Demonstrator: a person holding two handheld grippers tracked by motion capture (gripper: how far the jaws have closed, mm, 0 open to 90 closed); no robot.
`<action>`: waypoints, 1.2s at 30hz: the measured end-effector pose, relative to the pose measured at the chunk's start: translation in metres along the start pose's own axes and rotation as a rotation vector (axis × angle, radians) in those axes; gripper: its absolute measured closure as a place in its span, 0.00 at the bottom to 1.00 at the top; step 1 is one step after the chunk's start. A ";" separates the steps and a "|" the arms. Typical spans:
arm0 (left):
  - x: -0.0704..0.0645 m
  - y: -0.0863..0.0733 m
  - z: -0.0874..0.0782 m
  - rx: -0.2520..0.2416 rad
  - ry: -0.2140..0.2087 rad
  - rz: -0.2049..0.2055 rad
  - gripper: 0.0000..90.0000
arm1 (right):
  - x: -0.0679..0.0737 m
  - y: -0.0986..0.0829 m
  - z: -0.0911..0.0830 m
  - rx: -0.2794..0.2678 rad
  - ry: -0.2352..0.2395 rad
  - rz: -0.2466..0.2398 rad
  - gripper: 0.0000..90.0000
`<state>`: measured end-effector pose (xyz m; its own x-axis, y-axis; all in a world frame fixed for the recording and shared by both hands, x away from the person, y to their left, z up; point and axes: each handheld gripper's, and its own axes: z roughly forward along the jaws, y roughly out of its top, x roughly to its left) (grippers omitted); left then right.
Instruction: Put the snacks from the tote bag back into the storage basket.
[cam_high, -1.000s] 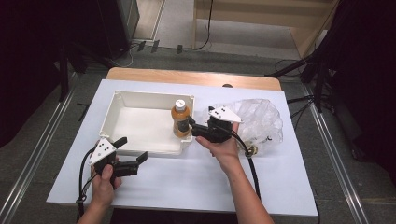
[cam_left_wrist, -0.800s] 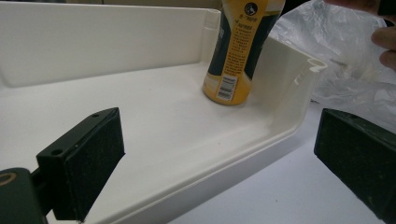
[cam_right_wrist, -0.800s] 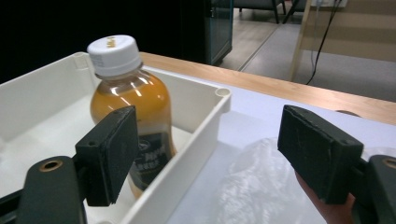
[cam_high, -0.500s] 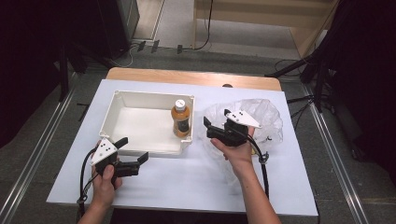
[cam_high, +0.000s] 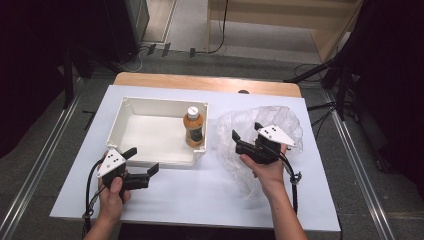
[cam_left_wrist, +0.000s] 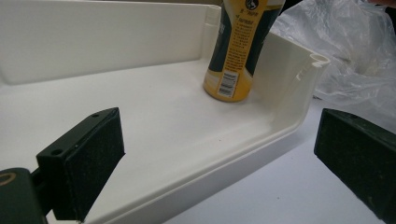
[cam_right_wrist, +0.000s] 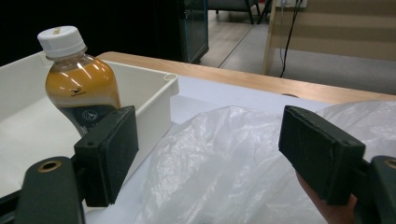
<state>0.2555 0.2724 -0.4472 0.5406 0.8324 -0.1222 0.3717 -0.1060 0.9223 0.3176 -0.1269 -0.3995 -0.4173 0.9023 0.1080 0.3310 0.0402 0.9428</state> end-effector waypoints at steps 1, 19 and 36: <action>0.000 0.000 0.000 -0.001 0.000 -0.003 0.02 | -0.001 -0.001 -0.002 0.000 -0.003 -0.002 0.22; -0.001 -0.001 0.001 0.005 0.004 0.004 0.02 | -0.029 -0.018 -0.028 -0.015 -0.046 0.019 0.22; -0.005 -0.002 0.006 0.018 0.003 0.018 0.02 | -0.055 -0.039 -0.052 -0.006 -0.098 0.047 0.22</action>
<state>0.2567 0.2655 -0.4502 0.5446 0.8321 -0.1047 0.3759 -0.1305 0.9174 0.2837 -0.2004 -0.4253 -0.3171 0.9406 0.1210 0.3430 -0.0052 0.9393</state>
